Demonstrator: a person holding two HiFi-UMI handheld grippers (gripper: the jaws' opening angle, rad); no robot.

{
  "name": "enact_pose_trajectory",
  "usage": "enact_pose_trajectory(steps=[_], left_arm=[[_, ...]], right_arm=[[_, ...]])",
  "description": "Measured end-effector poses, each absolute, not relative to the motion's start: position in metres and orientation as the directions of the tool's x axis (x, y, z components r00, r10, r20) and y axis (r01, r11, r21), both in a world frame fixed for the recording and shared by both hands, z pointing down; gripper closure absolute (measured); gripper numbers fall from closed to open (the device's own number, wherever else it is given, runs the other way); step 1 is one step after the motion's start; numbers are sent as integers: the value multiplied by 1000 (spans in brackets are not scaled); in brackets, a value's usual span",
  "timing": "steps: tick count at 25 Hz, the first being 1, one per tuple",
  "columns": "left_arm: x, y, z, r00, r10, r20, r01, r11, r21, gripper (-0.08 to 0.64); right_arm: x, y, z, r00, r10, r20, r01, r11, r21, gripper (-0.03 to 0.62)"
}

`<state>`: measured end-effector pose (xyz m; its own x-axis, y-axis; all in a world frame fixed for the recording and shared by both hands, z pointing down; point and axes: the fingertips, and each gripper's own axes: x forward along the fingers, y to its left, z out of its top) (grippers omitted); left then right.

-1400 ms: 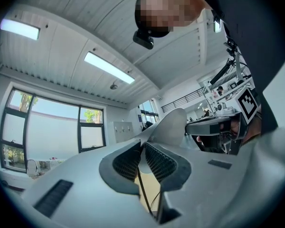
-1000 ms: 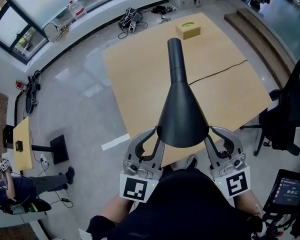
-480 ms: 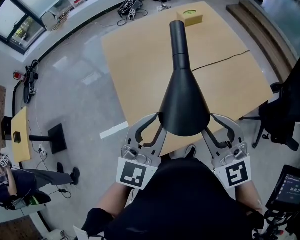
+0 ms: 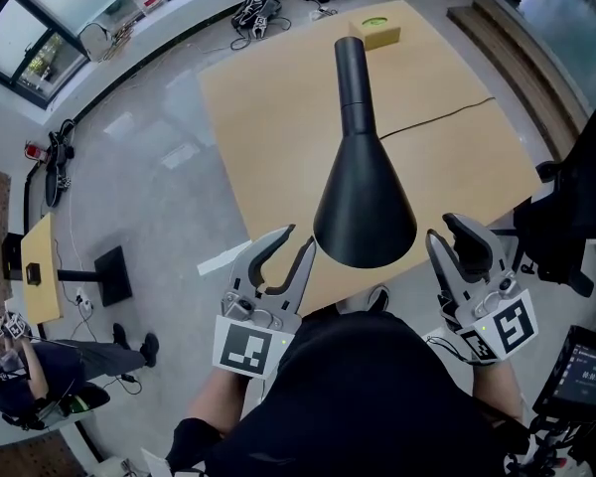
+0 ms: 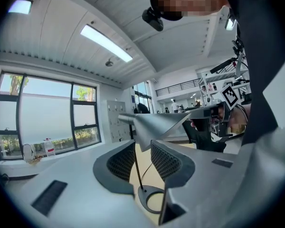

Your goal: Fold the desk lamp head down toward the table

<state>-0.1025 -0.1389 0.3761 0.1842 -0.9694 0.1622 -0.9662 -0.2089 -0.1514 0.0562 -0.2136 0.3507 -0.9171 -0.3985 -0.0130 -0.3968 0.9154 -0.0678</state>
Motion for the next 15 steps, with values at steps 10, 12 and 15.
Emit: enact_pose_trajectory(steps=[10, 12, 15], left_arm=[[-91, -147, 338, 361, -932, 31, -919, -350, 181, 474], [-87, -148, 342, 397, -917, 49, -900, -378, 215, 474], [-89, -148, 346, 408, -911, 57, -888, -382, 257, 474]], right_arm=[[28, -190, 324, -960, -278, -46, -270, 955, -125, 477], [19, -185, 329, -968, -250, -11, -246, 959, -139, 477], [13, -184, 336, -971, -238, 25, -239, 956, -168, 477]])
